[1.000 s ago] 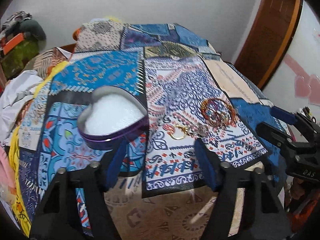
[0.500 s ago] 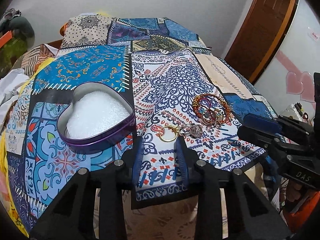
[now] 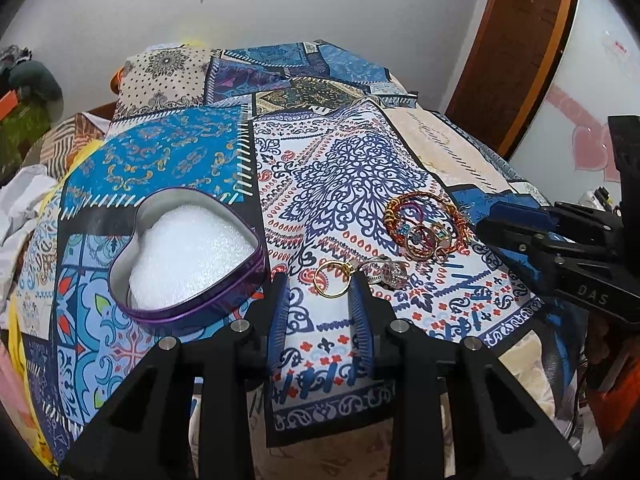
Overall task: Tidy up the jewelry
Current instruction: 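Move both tools down toward the jewelry pile beside the heart tin, then grasp a gold ring with the left tool while the right tool grasps a silver pendant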
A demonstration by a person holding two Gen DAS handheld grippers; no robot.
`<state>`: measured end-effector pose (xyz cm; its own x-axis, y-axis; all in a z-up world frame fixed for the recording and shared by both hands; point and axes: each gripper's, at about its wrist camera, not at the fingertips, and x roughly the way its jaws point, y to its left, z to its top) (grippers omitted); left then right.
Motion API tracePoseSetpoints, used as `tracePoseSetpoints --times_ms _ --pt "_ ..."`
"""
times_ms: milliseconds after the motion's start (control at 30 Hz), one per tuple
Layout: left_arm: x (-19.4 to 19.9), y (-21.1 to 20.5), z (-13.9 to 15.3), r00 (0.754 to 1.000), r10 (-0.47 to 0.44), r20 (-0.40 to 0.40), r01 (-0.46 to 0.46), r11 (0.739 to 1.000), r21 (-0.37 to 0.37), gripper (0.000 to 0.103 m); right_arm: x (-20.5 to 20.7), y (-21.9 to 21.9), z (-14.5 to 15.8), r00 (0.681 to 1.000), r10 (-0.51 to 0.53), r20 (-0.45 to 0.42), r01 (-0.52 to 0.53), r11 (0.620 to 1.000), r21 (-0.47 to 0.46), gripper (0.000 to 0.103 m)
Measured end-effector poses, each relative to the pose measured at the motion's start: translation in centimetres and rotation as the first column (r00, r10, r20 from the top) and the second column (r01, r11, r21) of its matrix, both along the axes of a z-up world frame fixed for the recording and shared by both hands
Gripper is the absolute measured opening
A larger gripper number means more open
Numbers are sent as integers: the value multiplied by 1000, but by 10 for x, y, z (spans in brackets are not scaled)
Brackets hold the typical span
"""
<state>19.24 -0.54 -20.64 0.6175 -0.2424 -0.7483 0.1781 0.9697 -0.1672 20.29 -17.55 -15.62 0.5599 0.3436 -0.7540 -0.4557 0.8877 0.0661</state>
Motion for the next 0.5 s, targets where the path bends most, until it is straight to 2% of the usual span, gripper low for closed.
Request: tracePoseSetpoints --times_ms 133,400,500 --pt "4 -2 -2 1000 -11 5 11 1000 1 30 5 1 -6 1000 10 -10 -10 1000 -9 24" --pt "7 -7 -3 999 -23 28 22 1000 12 16 12 5 -12 999 34 -7 -34 999 -13 11" --pt "7 -8 -1 999 -19 36 19 1000 14 16 12 4 -13 999 35 -8 -35 999 1 9"
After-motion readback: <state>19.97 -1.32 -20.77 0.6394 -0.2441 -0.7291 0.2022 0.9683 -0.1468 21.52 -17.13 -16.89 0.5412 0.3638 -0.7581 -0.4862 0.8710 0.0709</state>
